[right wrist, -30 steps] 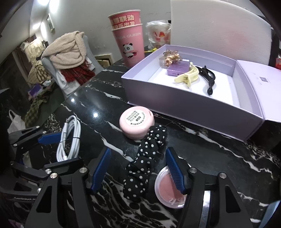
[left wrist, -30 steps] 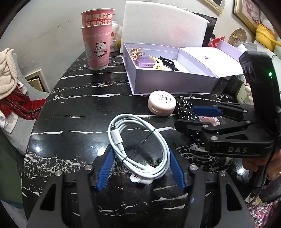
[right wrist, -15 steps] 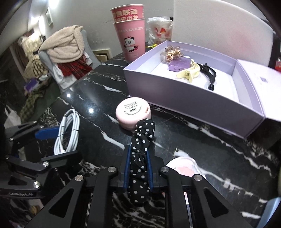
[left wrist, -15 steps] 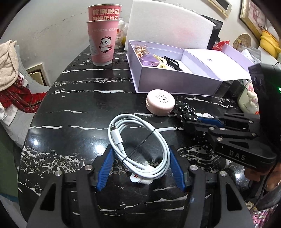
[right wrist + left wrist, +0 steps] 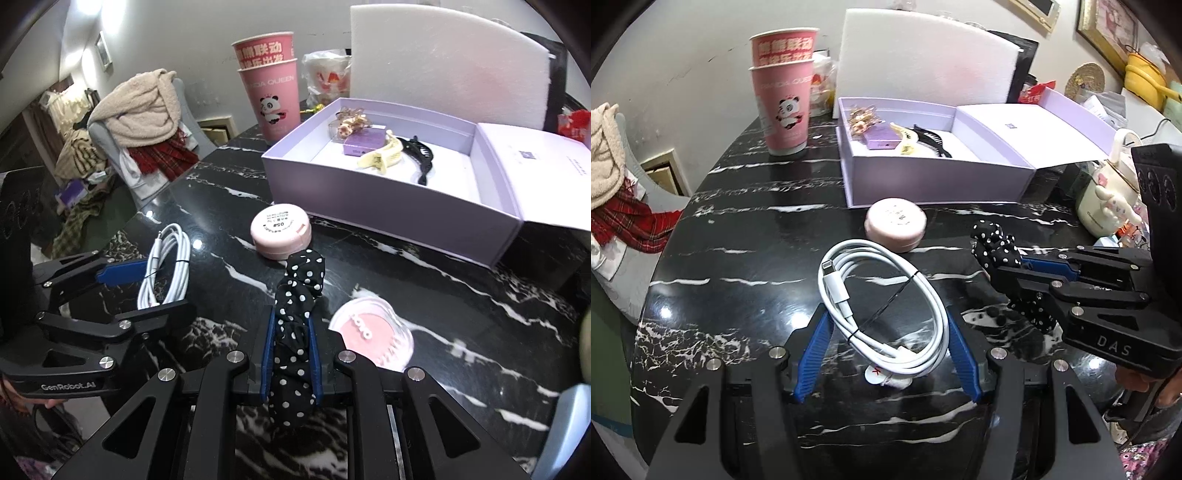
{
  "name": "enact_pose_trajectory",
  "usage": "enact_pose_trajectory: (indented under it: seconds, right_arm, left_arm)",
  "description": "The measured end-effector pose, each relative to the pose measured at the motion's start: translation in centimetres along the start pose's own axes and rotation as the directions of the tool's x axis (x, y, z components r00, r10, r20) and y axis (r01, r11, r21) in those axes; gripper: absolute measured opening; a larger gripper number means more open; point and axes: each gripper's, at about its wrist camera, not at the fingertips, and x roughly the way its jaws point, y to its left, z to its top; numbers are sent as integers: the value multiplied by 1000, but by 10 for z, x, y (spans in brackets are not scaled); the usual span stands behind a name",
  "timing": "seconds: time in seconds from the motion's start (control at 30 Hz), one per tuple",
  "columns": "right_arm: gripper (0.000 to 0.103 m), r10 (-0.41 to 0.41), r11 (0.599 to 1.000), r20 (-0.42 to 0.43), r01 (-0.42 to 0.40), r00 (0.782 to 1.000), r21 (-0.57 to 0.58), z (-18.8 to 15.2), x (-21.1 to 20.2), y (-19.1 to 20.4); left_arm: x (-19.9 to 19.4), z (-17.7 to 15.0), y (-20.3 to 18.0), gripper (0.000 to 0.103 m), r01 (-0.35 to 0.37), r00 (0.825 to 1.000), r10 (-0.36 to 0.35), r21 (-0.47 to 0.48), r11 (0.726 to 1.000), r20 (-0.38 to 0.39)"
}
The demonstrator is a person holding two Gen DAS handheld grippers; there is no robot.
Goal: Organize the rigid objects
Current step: 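Carry white cable and polka-dot scrunchie up over the open gift box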
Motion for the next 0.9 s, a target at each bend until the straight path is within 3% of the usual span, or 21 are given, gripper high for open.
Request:
enact_pose_trajectory:
  seconds: [0.9]
  right_arm:
    - [16,-97,985,81,85,992,148,-37,-72,-42]
  left_arm:
    - [8,24,-77,60,138,990,-139,153,979,-5]
